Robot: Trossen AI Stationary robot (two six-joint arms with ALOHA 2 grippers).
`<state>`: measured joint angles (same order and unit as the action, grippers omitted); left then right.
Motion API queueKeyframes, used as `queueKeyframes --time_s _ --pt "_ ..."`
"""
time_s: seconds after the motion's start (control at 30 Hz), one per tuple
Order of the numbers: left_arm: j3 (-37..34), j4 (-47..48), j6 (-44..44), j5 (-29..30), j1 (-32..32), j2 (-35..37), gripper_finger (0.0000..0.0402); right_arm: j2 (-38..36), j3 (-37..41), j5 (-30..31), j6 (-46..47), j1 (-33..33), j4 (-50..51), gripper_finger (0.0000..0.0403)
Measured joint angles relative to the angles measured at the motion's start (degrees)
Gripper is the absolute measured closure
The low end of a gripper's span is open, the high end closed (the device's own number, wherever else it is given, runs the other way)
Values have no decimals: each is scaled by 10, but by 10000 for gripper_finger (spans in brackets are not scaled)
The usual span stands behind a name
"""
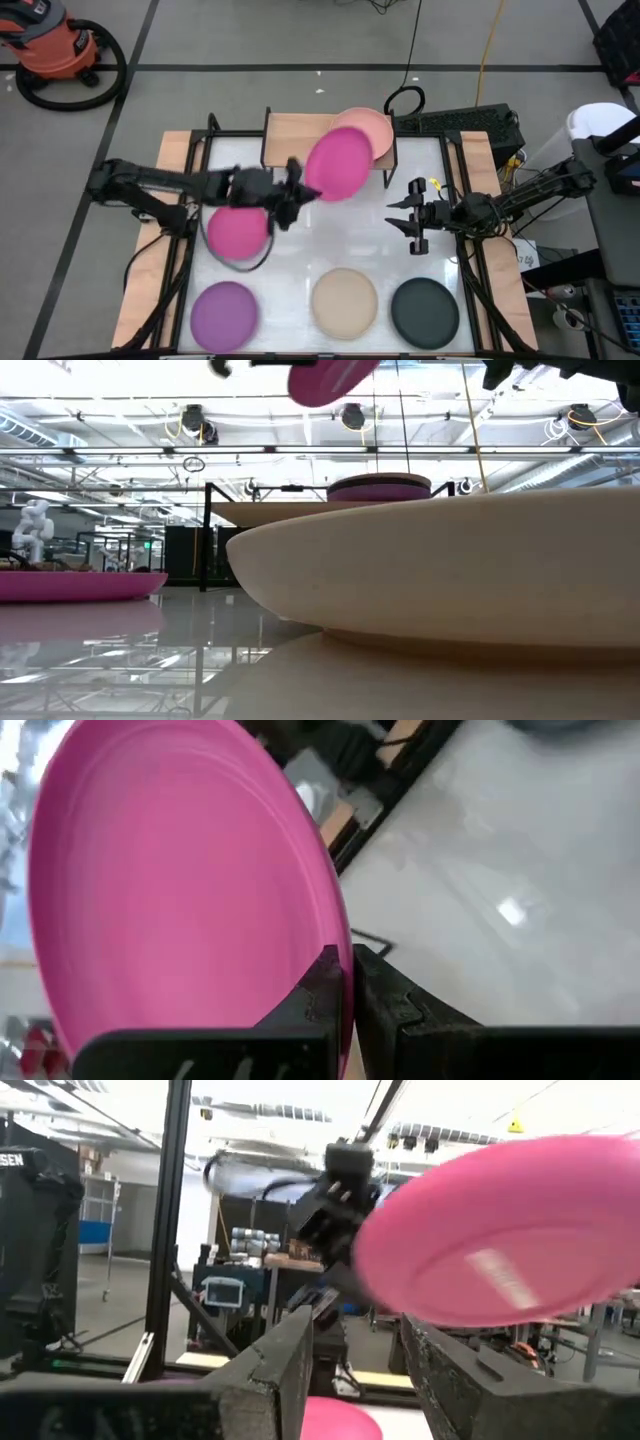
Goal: Place and stack plates onto a shelf
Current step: Stack the right pink plate on top of the light orange plate on the shelf
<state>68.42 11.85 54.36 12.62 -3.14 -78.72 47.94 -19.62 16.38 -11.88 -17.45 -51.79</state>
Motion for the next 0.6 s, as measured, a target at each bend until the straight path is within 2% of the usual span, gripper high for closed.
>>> queueKeyframes --time_s 0.1,0.27,0.4,0.6 --pt "109 119 -7 -13 45 -56 389 0 0 0 -1 0 -2 264" --pt "234 180 -17 -69 118 -142 389 1 0 0 4 0 1 264" --pt "273 196 -23 -73 157 -207 388 1 0 -1 8 0 8 264" --pt "284 171 -18 -88 189 -253 376 1 0 -1 6 0 10 264"
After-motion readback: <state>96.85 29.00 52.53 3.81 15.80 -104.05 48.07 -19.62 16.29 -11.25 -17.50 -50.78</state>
